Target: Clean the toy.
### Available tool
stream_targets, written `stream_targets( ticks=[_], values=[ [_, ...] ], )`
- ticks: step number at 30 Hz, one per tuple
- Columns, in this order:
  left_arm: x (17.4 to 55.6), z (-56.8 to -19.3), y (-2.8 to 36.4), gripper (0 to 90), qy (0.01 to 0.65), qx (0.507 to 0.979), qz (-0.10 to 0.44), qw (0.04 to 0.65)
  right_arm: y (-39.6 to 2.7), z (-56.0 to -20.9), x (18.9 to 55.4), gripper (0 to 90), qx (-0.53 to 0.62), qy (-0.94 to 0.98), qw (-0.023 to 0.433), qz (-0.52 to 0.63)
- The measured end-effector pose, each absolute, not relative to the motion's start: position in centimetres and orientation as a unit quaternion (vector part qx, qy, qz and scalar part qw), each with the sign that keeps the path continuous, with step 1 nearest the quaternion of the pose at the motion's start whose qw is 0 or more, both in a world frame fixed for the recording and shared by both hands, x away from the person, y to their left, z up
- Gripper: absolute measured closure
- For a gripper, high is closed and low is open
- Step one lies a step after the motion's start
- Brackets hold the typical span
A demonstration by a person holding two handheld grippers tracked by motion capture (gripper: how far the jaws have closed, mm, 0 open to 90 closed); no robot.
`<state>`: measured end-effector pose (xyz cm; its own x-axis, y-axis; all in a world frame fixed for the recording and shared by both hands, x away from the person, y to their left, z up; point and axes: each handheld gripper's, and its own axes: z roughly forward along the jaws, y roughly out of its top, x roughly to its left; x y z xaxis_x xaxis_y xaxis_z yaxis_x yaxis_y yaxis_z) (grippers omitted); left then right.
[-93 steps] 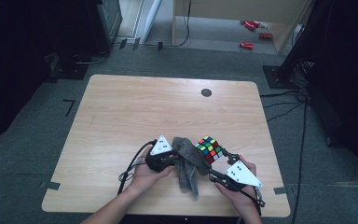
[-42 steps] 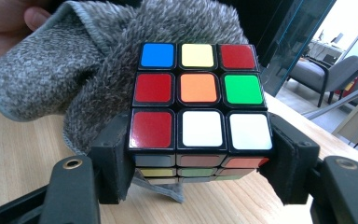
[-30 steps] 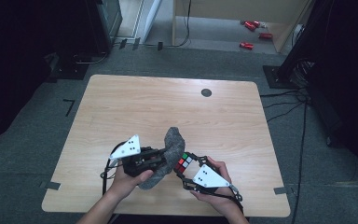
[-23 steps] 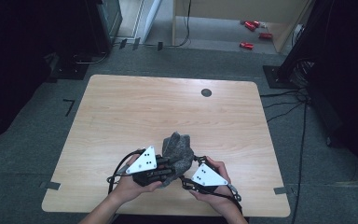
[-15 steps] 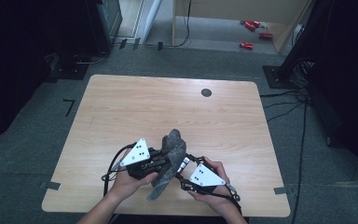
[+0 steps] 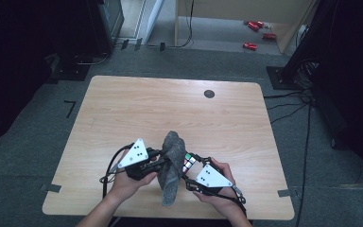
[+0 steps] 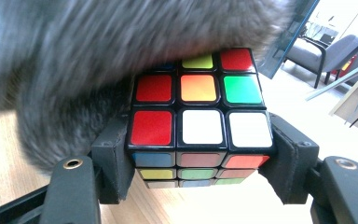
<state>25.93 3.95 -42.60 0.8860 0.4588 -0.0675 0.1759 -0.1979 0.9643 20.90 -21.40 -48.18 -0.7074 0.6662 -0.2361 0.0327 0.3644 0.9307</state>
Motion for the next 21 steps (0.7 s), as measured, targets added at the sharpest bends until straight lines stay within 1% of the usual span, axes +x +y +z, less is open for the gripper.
stream_targets(
  ticks=[2,3,4,7,11,14,16,18,21],
  values=[
    [26.3,-42.8,4.3,80.1,0.235,0.765,0.144,0.582,-21.6,-48.0,20.9,34.8,0.228,0.762,0.308,0.521],
    [26.5,-43.0,4.4,80.8,0.249,0.765,0.146,0.576,-21.6,-47.9,20.9,34.8,0.229,0.76,0.307,0.526],
    [26.8,-43.3,4.5,81.2,0.26,0.764,0.132,0.576,-21.7,-47.8,20.9,34.8,0.228,0.756,0.306,0.531],
    [27.2,-44.0,4.1,81.2,0.255,0.775,0.095,0.571,-21.6,-47.5,20.7,34.8,0.225,0.751,0.307,0.539],
    [27.4,-44.6,3.8,81.1,0.263,0.778,0.085,0.564,-21.5,-47.5,20.5,34.8,0.221,0.755,0.31,0.534],
    [27.5,-44.9,3.8,80.9,0.267,0.787,0.095,0.549,-21.7,-47.4,20.5,34.8,0.222,0.752,0.311,0.538],
    [27.5,-44.8,4.0,80.9,0.269,0.779,0.082,0.561,-21.6,-47.3,20.4,34.8,0.222,0.751,0.312,0.539],
    [27.3,-44.4,4.1,80.9,0.256,0.769,0.073,0.581,-21.7,-47.3,20.5,34.7,0.22,0.75,0.309,0.542],
    [26.7,-43.7,4.2,79.8,0.215,0.756,0.057,0.615,-21.6,-47.5,20.5,34.7,0.221,0.753,0.307,0.538]
  ],
)
